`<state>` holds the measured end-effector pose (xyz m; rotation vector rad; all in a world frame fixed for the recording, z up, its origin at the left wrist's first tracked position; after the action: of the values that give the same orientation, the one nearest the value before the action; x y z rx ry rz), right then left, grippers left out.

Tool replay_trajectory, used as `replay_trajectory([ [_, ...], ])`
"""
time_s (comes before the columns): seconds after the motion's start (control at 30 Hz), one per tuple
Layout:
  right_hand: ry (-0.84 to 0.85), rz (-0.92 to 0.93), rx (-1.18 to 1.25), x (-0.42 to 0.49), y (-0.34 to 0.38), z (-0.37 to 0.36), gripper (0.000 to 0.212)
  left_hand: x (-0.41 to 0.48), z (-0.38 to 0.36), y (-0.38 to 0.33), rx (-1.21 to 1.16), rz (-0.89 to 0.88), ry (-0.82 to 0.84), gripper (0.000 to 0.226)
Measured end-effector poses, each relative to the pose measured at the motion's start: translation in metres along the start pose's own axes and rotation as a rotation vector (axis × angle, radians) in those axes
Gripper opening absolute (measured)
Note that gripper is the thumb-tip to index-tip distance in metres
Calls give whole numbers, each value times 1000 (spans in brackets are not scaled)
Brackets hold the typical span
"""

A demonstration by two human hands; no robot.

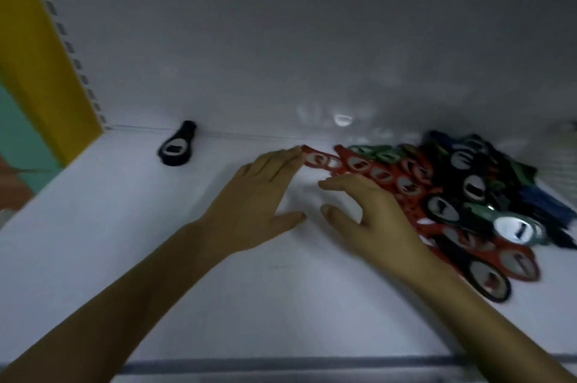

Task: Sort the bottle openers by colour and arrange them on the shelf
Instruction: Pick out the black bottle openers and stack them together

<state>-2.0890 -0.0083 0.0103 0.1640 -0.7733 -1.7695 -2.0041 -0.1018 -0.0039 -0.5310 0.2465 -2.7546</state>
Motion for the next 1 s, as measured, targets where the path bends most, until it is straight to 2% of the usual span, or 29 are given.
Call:
replay_trajectory([
  [0.13, -132, -74, -10, -49, -34, 40, 31, 26, -42, -76, -59, -169, 79, 77],
  [0.23, -231, -49, -25, -69, -47, 65, 27, 42, -65, -120, -98, -248, 121, 76],
  [0.33, -328, 4, -232, -89, -58, 92, 25, 52, -74, -148, -143, -287, 112, 71],
  [0.43, -283, -65, -380, -107, -89, 106, 34, 62, -80, -162, -191, -273, 108, 64],
  [0.6, -239, -62, -240, -116, -109, 99, 30, 73, -78, -171, -373, -223, 44, 45],
  [0.77, -368, -80, -131, -122, -117, 110, 30, 69, -63, -163, -458, -183, -116, 38],
  [0.87, -509, -127, -92, -128, -115, 127, 31, 70, -55, -158, -636, -107, -158, 40],
  [0.93, -624, -186, 136, -129, -116, 136, 31, 69, -57, -164, -770, -102, -106, 51],
  [1.0, -649, -220, 446, -116, -114, 133, 27, 66, -62, -175, -750, -158, -22, 57],
])
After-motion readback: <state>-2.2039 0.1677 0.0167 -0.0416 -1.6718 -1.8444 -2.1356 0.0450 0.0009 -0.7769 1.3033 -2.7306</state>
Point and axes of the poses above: each hand's wrist, its own x-axis towards the middle knuckle, its own z-axis out of the back of the hand, y = z × x, the point moved 10 cm from there along x, towards the middle knuckle, and after that the axes turned 1 degree about x, right-handed, at the moved point
